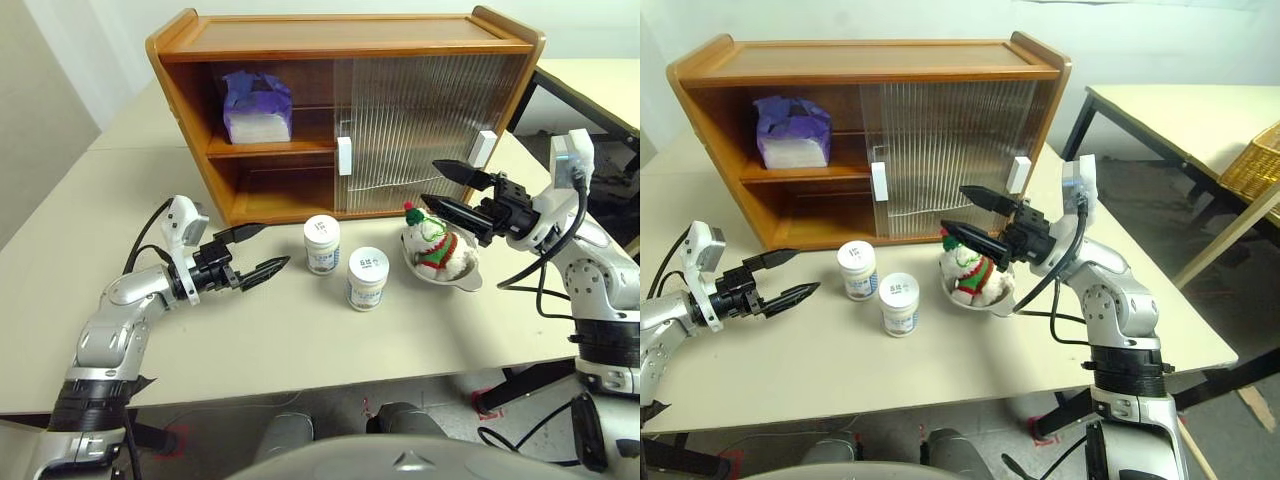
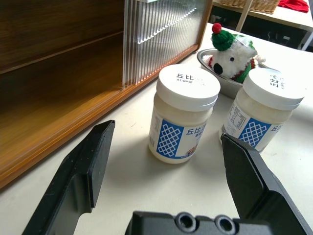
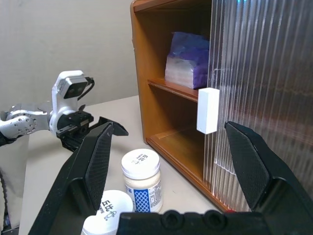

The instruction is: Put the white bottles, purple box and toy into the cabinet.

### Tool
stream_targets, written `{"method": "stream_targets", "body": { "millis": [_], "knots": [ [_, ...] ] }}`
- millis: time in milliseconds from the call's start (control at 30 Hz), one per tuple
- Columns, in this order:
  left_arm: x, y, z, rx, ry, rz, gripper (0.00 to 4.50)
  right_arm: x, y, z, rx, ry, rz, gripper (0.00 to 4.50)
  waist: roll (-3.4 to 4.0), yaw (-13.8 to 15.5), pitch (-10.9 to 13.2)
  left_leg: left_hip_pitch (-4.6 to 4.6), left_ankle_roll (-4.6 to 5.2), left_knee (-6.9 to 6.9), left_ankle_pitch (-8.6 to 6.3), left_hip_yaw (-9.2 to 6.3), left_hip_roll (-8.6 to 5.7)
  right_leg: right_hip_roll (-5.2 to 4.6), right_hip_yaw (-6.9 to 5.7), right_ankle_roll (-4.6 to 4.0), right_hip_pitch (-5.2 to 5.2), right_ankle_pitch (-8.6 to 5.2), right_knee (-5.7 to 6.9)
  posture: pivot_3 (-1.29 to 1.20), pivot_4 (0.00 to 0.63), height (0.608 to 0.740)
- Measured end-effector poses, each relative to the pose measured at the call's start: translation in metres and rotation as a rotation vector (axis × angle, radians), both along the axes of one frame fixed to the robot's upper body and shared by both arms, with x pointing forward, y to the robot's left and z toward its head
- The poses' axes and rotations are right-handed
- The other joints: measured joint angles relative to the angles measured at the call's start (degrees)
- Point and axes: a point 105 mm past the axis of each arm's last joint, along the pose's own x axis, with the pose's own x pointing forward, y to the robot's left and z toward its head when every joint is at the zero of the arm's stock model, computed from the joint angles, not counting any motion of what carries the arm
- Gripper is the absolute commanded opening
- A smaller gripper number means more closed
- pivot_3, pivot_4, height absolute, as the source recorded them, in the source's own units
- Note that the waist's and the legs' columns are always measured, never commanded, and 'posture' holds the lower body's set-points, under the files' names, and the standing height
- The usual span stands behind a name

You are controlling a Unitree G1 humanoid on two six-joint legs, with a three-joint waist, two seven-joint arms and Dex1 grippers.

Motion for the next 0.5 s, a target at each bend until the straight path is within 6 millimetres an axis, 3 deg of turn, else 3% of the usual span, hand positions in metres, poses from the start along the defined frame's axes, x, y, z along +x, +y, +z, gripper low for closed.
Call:
{"method": "stream_targets", "body": {
  "millis": [333, 500],
  "knots": [
    [-0.001, -0.013, -0.031, 0.005, 0.062, -0.052, 4.47, 0.0, -0.001, 0.0, -0.007, 0.005, 0.002, 4.5, 0.04, -0.1, 0.0, 0.02, 0.0, 0.01, 0.0, 0.16, -0.01, 0.02, 0.0, 0.41, 0.04, -0.21, 0.0, -0.06, 0.0, 0.74],
    [0.01, -0.015, -0.04, -0.003, 0.061, -0.049, 4.47, 0.0, -0.002, 0.001, -0.013, 0.003, 0.001, 4.5, 0.06, -0.1, 0.0, 0.04, 0.05, 0.04, 0.05, 0.07, -0.01, -0.02, 0.0, 0.51, 0.09, -0.19, 0.0, -0.06, 0.0, 0.74]
  ]
}}
